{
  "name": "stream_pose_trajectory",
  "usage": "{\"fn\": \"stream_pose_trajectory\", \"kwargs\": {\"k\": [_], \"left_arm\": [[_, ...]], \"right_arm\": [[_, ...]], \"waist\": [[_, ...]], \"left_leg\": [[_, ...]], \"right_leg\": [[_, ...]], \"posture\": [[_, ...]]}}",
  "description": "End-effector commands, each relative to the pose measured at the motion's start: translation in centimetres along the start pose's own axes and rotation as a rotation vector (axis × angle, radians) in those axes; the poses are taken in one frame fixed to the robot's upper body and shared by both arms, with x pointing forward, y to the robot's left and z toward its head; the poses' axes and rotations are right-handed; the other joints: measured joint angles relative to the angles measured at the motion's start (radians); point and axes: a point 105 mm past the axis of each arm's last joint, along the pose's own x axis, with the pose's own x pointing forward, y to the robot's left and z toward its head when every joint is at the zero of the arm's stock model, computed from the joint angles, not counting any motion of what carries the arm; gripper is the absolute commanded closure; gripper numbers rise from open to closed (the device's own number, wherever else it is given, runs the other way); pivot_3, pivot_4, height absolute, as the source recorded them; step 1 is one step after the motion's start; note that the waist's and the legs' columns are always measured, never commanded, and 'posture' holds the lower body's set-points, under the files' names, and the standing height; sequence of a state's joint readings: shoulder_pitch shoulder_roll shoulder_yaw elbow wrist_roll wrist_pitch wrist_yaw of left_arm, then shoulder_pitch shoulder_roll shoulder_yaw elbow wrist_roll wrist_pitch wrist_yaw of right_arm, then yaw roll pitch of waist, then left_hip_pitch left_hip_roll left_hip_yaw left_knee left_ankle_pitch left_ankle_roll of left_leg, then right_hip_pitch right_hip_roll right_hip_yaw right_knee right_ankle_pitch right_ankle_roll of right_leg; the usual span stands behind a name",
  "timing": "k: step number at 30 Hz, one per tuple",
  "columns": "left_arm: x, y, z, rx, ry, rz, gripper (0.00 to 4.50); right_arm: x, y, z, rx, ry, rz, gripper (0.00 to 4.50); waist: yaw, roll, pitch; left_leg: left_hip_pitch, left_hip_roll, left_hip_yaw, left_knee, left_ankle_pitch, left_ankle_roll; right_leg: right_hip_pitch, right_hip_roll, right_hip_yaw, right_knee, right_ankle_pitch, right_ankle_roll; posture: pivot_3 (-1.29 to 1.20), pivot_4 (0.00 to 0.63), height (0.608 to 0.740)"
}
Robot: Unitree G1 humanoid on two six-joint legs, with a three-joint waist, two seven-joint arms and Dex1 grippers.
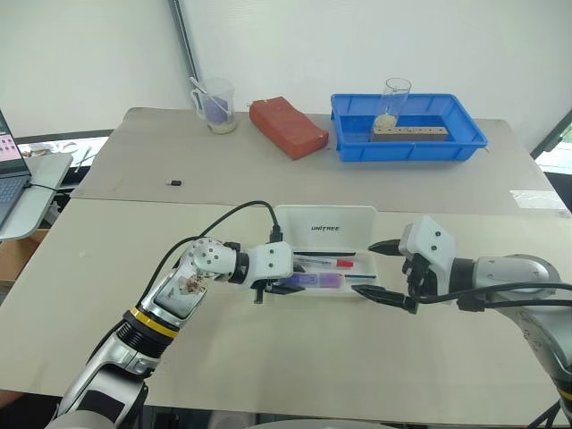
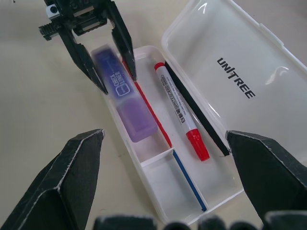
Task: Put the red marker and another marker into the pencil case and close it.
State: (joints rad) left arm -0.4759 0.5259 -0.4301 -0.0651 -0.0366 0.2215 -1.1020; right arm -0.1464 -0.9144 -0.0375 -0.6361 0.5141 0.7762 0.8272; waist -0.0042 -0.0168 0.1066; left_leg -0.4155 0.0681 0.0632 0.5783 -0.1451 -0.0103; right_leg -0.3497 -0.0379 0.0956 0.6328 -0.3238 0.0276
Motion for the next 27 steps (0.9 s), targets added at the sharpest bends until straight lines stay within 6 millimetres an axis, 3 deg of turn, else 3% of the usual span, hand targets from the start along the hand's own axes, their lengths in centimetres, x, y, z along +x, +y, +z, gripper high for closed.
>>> {"fn": "stream_pose_trajectory", "kwargs": {"k": [1,2,3,6,9,15,27], "left_arm": [[-0.3,0.4,1.4,0.035,-0.034,0.014,0.76],[-0.5,0.5,1.7,0.038,-0.04,0.016,0.18],[-0.7,0.5,2.0,0.042,-0.046,0.017,0.04],[-1.6,0.3,3.1,0.058,-0.071,0.013,0.04],[-2.7,-0.2,5.8,0.101,-0.175,-0.003,0.04],[-3.9,-0.8,9.0,0.19,-0.314,-0.017,0.04],[-4.0,-1.8,9.2,0.228,-0.343,-0.048,0.04]], "right_arm": [[-0.7,-0.5,0.7,-0.032,-0.009,-0.032,0.0],[-0.8,-0.8,0.4,-0.027,-0.004,-0.044,0.0],[-1.0,-1.2,0.2,-0.02,0.001,-0.062,0.0],[-1.7,-2.4,-1.1,0.0,0.04,-0.112,0.0],[-3.5,-4.1,-3.7,0.028,0.138,-0.171,0.0],[-5.6,-5.4,-6.9,0.09,0.245,-0.199,0.0],[-5.6,-5.9,-10.6,0.2,0.401,-0.209,0.0]], "waist": [[0.0,0.0,0.0],[0.0,0.0,0.0],[0.0,0.0,0.0],[0.001,0.0,0.0],[0.004,0.0,0.0],[0.004,0.0,0.0],[0.005,0.001,0.0]], "left_leg": [[0.0,0.0,0.0,0.0,0.0,0.0],[0.0,0.0,0.0,0.0,0.0,0.0],[0.0,0.0,0.0,0.0,0.0,0.0],[0.0,0.0,0.0,0.001,0.0,0.0],[0.0,0.0,0.0,0.001,0.0,0.0],[0.0,0.0,0.0,0.003,0.0,0.001],[0.0,0.0,0.0,0.004,-0.001,0.001]], "right_leg": [[0.0,0.0,0.0,0.0,0.0,0.0],[0.0,0.0,0.0,0.0,0.0,0.0],[0.0,0.0,0.0,0.0,0.0,0.0],[0.0,0.0,0.0,0.0,0.0,0.0],[0.0,0.0,0.0,0.0,0.0,0.0],[0.002,0.0,0.0,0.0,0.0,0.0],[0.002,0.0,0.0,0.0,0.0,0.001]], "posture": [[0.0,0.15,0.74],[0.0,0.15,0.74],[0.0,0.15,0.74],[0.0,0.15,0.74],[0.0,0.15,0.74],[0.0,0.15,0.74],[0.0,0.15,0.74]]}}
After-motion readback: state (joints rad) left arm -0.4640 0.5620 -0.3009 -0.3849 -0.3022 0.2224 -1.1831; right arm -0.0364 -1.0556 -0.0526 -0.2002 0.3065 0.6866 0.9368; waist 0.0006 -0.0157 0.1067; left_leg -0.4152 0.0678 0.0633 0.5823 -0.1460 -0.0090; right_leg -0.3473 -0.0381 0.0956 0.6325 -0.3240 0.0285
